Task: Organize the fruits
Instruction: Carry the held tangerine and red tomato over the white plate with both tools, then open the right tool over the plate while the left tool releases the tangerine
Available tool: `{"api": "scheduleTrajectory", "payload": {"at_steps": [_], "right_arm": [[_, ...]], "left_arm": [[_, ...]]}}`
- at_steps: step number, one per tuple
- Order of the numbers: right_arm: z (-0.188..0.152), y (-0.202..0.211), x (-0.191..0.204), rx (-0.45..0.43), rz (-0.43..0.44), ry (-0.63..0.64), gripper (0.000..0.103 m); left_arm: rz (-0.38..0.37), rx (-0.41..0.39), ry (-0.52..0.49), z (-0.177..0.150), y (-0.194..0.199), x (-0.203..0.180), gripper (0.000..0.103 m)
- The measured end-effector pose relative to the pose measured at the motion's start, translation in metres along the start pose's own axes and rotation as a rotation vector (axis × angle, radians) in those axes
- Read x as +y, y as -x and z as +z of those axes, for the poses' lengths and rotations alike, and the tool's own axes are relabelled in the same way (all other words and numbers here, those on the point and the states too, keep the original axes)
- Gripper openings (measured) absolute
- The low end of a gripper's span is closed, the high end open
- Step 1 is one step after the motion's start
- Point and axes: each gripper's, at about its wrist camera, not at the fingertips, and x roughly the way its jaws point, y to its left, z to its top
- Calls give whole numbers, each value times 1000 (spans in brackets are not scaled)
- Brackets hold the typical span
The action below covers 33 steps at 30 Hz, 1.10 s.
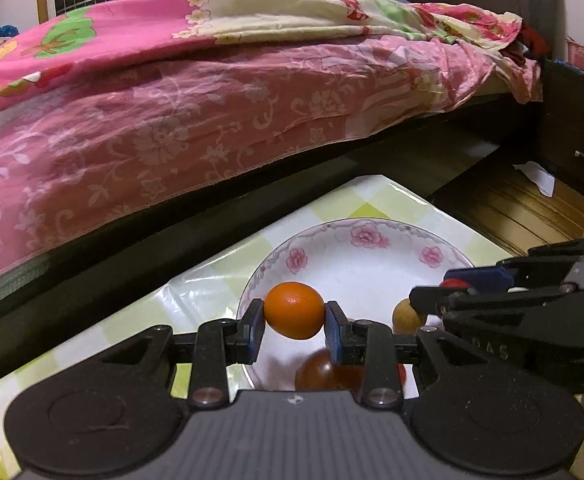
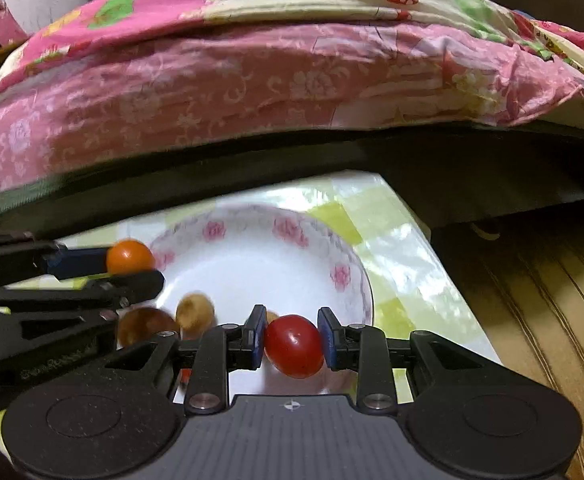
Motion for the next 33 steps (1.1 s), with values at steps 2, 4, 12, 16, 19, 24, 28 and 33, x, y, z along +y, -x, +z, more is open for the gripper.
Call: {"api": "scheduleTrajectory", "payload": {"at_steps": [2, 4, 12, 16, 19, 24, 28, 33], "right_arm": [[5, -5, -2, -4, 3, -10, 25], [9, -9, -3, -12, 3, -8, 25], [19, -21, 2, -29, 7, 11, 26], [21, -26, 1, -34, -1, 14, 29], [22, -29, -1, -30, 5, 1, 29], [23, -31, -1, -33, 14, -1, 30], [23, -32, 1, -34, 16, 0, 31], [22, -31, 3, -37, 14, 1, 31]], "left_arm": [[0, 6, -6, 1, -6, -1, 40], [-2, 12, -16, 2, -11, -2, 40], [-7, 25, -9, 2, -23, -1, 40], [-4, 32, -13, 2, -26, 0, 40], [-6, 33, -8, 1, -27, 0, 40], [-7, 36, -13, 2, -26, -1, 40], [1, 35, -33, 2, -24, -2, 40], [12, 31, -35, 3, -23, -1, 40]]}}
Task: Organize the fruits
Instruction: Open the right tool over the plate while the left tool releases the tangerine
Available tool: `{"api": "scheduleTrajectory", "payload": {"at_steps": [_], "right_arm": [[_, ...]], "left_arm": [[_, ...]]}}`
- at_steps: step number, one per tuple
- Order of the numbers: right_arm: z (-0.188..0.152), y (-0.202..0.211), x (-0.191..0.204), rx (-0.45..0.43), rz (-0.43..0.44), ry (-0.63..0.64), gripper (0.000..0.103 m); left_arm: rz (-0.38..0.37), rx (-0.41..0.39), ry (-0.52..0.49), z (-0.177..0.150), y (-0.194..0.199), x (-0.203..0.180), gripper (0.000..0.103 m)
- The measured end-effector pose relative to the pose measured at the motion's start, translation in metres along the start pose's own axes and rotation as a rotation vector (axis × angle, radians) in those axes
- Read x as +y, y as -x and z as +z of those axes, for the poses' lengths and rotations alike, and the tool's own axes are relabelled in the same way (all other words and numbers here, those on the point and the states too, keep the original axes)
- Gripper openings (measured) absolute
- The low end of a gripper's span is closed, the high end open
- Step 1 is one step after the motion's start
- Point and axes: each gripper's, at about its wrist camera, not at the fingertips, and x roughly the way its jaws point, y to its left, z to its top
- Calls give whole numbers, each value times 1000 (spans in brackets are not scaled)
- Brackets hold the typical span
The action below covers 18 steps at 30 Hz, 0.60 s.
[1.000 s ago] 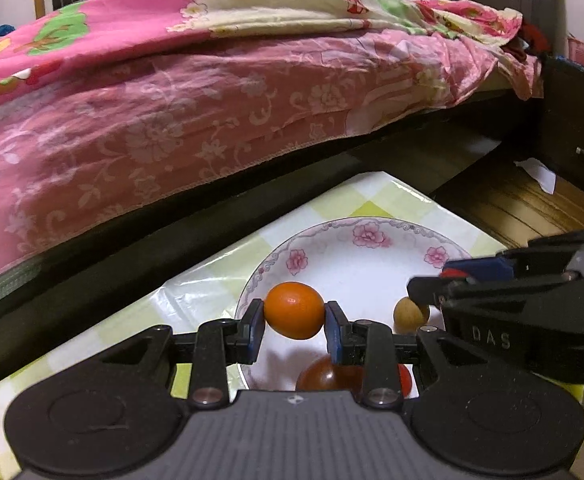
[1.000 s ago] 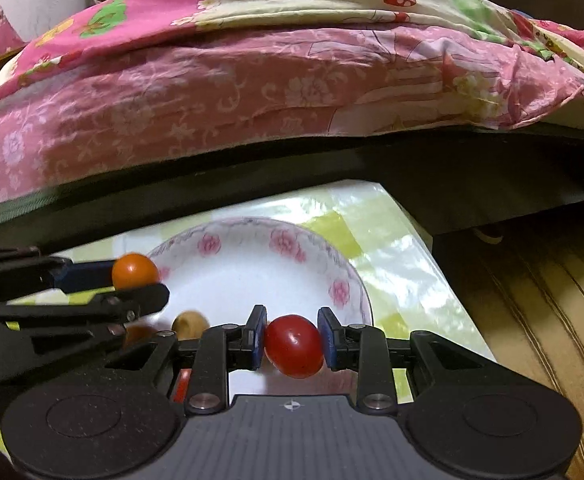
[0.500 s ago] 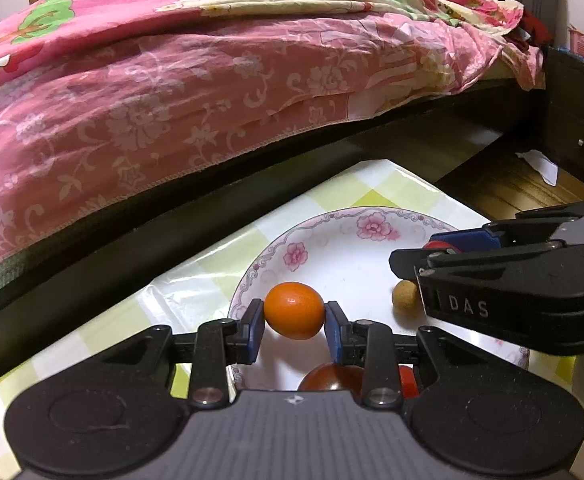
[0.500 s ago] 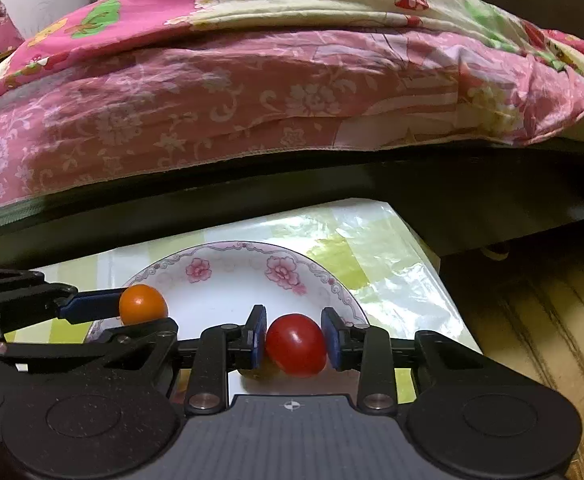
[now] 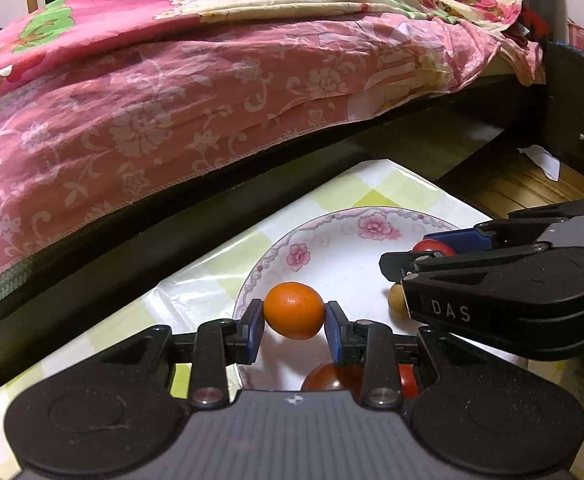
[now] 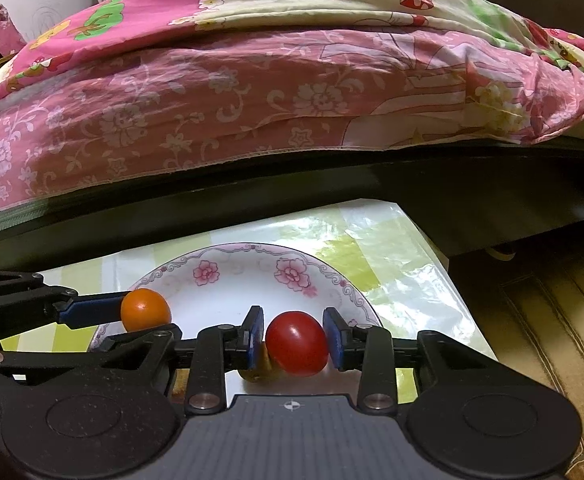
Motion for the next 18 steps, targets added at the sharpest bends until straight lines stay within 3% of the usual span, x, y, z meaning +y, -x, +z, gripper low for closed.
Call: {"api": "scheduleTrajectory", "payload": {"at_steps": [18], "right_arm": [[-1, 12, 2, -25, 0, -1, 38]], "left_arm": [[23, -32, 8, 4, 23, 7, 41]]}}
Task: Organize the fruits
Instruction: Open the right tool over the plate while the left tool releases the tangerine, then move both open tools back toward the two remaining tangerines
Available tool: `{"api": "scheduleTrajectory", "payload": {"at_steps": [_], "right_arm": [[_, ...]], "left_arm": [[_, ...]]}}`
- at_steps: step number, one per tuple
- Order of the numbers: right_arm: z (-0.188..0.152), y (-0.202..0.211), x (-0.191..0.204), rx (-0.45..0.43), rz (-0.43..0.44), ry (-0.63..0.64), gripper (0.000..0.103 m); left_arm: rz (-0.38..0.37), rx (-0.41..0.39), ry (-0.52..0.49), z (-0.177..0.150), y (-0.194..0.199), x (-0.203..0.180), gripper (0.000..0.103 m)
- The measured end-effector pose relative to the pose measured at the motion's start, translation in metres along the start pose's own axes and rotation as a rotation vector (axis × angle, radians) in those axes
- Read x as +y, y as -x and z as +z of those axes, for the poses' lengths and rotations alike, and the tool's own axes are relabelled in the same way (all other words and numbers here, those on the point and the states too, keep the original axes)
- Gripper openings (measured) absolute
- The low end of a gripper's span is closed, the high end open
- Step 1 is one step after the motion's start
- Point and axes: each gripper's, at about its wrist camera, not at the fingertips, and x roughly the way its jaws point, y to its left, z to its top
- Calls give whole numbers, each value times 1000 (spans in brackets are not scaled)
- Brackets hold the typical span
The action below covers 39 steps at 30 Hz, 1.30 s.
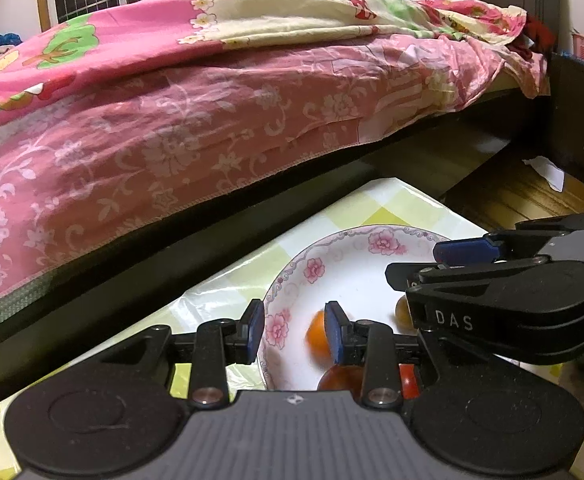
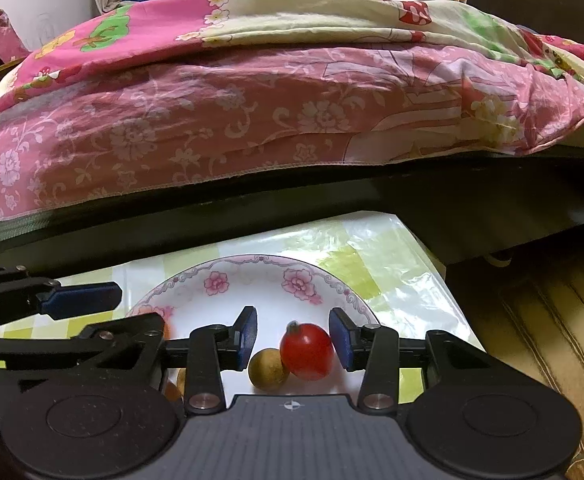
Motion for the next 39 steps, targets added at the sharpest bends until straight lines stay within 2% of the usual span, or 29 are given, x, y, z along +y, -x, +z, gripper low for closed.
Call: {"api": "scheduleTrajectory", "payload": {"at_steps": [17, 39], "right_arm": [[0, 18, 8, -23, -4, -9, 38], [-17, 86, 25, -28, -32, 24, 38]], "left_arm": [[8, -32, -8, 1, 24, -3, 40], [-24, -45, -49, -22, 89, -17, 40]]}}
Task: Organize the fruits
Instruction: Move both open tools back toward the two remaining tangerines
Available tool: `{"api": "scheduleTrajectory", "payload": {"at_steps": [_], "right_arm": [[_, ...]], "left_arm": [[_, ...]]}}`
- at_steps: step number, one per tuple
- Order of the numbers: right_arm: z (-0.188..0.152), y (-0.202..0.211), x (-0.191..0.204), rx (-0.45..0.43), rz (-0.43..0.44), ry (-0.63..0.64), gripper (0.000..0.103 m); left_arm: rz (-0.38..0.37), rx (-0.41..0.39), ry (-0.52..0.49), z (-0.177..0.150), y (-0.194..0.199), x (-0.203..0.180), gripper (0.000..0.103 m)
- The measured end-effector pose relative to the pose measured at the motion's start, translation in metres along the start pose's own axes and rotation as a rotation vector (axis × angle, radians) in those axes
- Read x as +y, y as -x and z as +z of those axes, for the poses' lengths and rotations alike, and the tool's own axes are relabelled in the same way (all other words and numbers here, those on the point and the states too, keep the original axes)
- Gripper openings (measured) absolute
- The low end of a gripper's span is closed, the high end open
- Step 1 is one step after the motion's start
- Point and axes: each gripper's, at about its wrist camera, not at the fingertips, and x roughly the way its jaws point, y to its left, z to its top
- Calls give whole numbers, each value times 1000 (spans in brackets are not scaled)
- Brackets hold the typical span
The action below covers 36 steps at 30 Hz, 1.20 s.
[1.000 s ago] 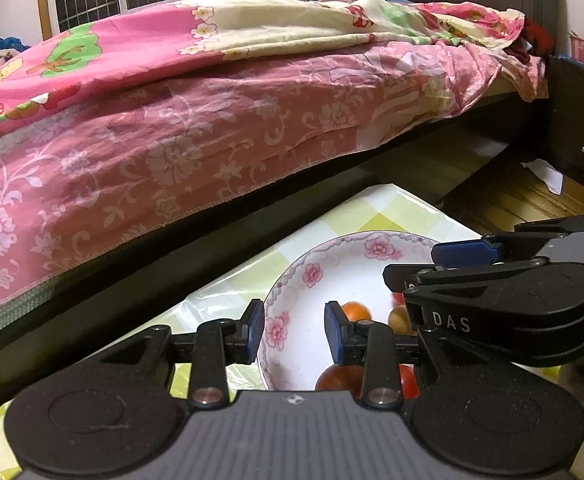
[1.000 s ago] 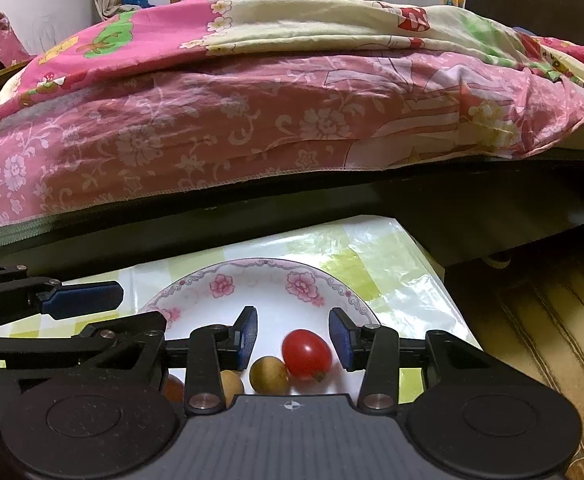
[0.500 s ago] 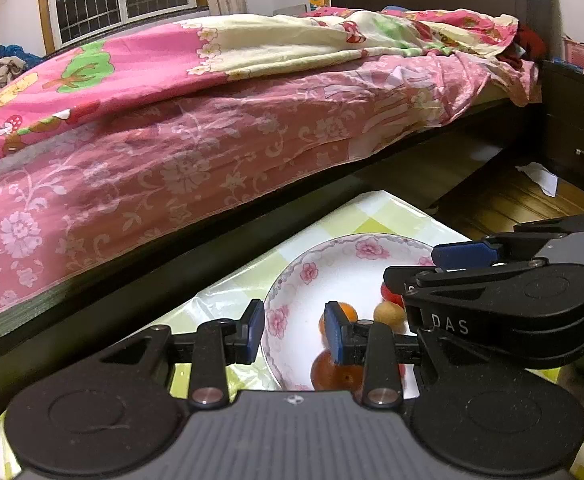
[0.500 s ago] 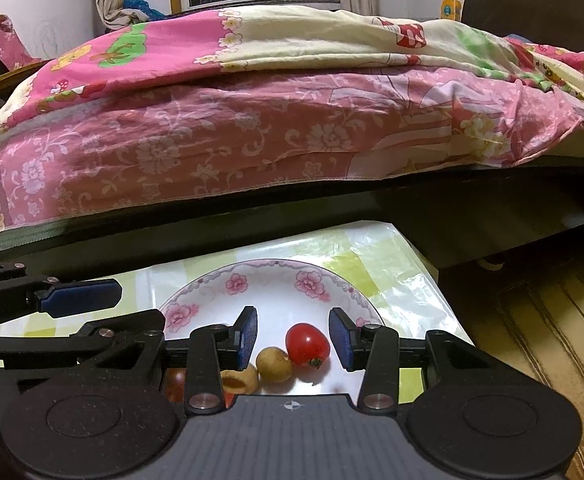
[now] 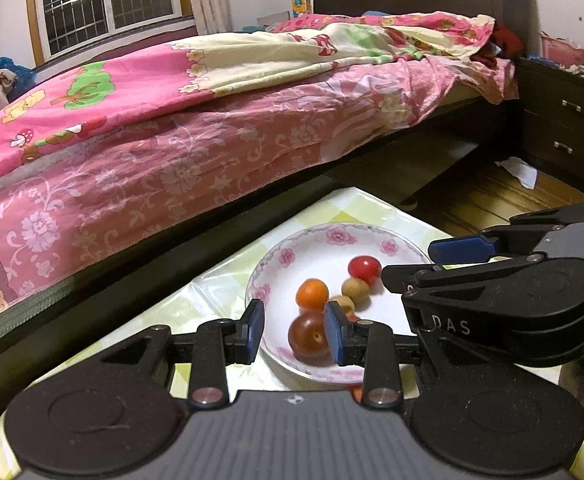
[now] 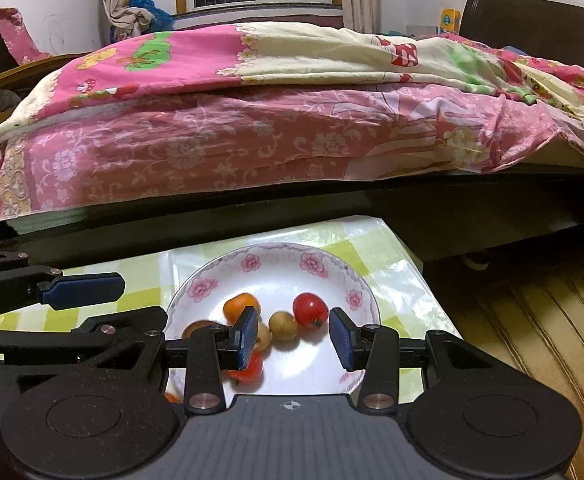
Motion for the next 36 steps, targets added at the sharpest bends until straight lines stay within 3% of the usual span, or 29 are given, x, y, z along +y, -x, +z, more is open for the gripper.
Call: {"api": "scheduleTrajectory", "payload": {"at_steps": [18, 21, 28, 36], "right_arm": [[-36, 44, 14, 51, 25, -50, 38], [-44, 47, 19, 58, 39, -33, 38], [-62, 26, 28, 135, 41, -3, 38], [-67, 2, 30, 157, 71, -11, 38]], "left_arm": [[-19, 32, -30, -36, 46, -13, 40], [-26, 47, -34, -47, 47, -10, 46], [-37, 110, -27, -69, 31, 0, 48], [-67, 153, 0, -74, 15, 11, 49]]}}
